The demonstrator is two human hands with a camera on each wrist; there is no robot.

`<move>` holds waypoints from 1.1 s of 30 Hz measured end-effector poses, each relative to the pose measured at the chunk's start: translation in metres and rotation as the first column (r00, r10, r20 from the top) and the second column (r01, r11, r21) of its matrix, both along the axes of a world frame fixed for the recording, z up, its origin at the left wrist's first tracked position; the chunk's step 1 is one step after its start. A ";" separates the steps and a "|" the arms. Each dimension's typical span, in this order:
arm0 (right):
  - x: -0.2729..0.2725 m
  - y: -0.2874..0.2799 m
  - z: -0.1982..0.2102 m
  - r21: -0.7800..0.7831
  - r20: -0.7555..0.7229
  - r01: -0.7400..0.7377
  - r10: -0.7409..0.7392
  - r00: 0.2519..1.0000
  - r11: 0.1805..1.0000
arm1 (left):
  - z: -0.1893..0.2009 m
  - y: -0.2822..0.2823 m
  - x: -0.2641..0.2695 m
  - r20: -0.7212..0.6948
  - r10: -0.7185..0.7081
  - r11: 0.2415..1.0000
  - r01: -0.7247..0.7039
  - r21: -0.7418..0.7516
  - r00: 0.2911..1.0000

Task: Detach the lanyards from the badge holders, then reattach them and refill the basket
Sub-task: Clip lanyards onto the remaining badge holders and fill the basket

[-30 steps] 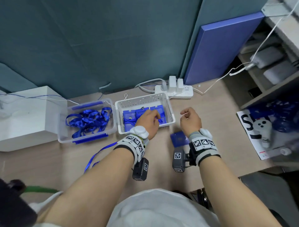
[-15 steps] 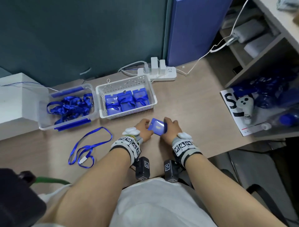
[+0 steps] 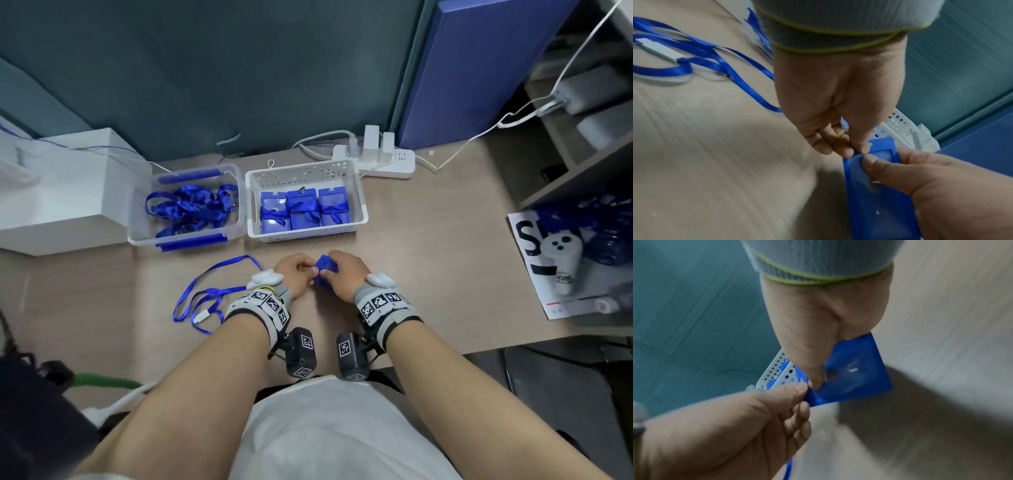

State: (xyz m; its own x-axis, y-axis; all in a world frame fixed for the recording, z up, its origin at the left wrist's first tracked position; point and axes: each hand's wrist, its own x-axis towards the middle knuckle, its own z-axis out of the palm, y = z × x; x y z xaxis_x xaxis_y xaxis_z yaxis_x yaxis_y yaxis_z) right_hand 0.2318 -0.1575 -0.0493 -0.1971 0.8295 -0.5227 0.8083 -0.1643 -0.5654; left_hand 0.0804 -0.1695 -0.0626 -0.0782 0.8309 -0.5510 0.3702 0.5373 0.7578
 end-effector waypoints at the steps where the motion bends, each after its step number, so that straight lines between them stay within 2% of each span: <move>1: -0.009 0.002 0.003 -0.014 -0.049 0.009 -0.010 0.999 1.000 | 0.004 -0.002 -0.010 -0.019 0.036 0.999 -0.036 0.001 0.999; 3: -0.020 0.004 0.008 -0.026 -0.086 0.013 -0.015 0.996 1.000 | 0.004 -0.006 -0.030 -0.201 0.017 1.000 -0.016 0.004 0.980; 5: -0.036 0.005 0.008 -0.027 -0.080 -0.003 0.001 0.997 1.000 | 0.012 -0.011 -0.060 -0.394 -0.050 0.998 0.033 -0.049 0.918; 8: -0.055 0.006 0.003 -0.043 -0.089 -0.005 0.001 0.996 0.999 | 0.017 -0.020 -0.105 -0.608 -0.269 0.955 0.122 -0.272 0.747; 10: -0.072 0.006 0.003 -0.047 -0.101 -0.010 0.005 0.995 0.999 | 0.015 -0.032 -0.136 -0.692 -0.325 0.929 0.081 -0.361 0.645; 13: -0.092 0.002 0.002 -0.061 -0.147 0.002 -0.011 0.989 0.998 | 0.008 -0.047 -0.159 -0.741 -0.291 0.924 -0.023 -0.382 0.605; 16: -0.112 -0.005 -0.005 -0.101 -0.188 0.002 -0.021 0.982 0.995 | 0.000 -0.055 -0.177 -0.717 -0.352 0.901 0.010 -0.434 0.601; 21: -0.135 -0.012 -0.008 -0.116 -0.224 -0.066 0.038 0.974 0.991 | -0.009 -0.063 -0.190 -0.725 -0.357 0.923 0.105 -0.369 0.589; 23: -0.141 -0.014 -0.004 -0.099 -0.223 -0.091 0.068 0.972 0.991 | -0.008 -0.064 -0.191 -0.685 -0.340 0.934 0.149 -0.324 0.644; 24: -0.142 -0.015 -0.005 -0.079 -0.221 -0.107 0.087 0.971 0.991 | -0.005 -0.065 -0.189 -0.663 -0.287 0.951 0.121 -0.286 0.692; 26: -0.144 -0.014 -0.005 -0.031 -0.239 -0.149 0.138 0.961 0.988 | -0.001 -0.067 -0.183 -0.593 -0.074 0.982 -0.046 -0.185 0.801; 27: -0.145 -0.014 -0.005 -0.014 -0.248 -0.173 0.164 0.955 0.985 | 0.000 -0.066 -0.177 -0.490 0.053 0.982 -0.135 -0.135 0.870; 28: -0.146 -0.011 -0.004 -0.004 -0.245 -0.189 0.182 0.952 0.982 | 0.001 -0.065 -0.172 -0.308 0.158 0.974 -0.199 -0.106 0.938; 29: -0.147 -0.008 -0.002 0.000 -0.223 -0.197 0.192 0.956 0.980 | 0.002 -0.061 -0.167 -0.117 0.221 0.967 -0.233 -0.100 0.968; 31: -0.147 -0.001 0.001 0.012 -0.174 -0.194 0.193 0.966 0.981 | 0.004 -0.048 -0.161 0.098 0.280 0.956 -0.268 -0.121 0.955; 33: -0.144 0.005 0.004 0.037 -0.142 -0.198 0.201 0.969 0.979 | 0.012 -0.035 -0.158 0.220 0.336 0.935 -0.297 -0.193 0.916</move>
State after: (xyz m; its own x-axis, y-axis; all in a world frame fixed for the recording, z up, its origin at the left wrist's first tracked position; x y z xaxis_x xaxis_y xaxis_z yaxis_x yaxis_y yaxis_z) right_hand 0.0879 -0.1525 -0.0450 -0.4321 0.7765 -0.4587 0.7330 0.0060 -0.6803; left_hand -0.0780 -0.2045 -0.0511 -0.1689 0.6891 -0.7047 -0.0255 0.7117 0.7020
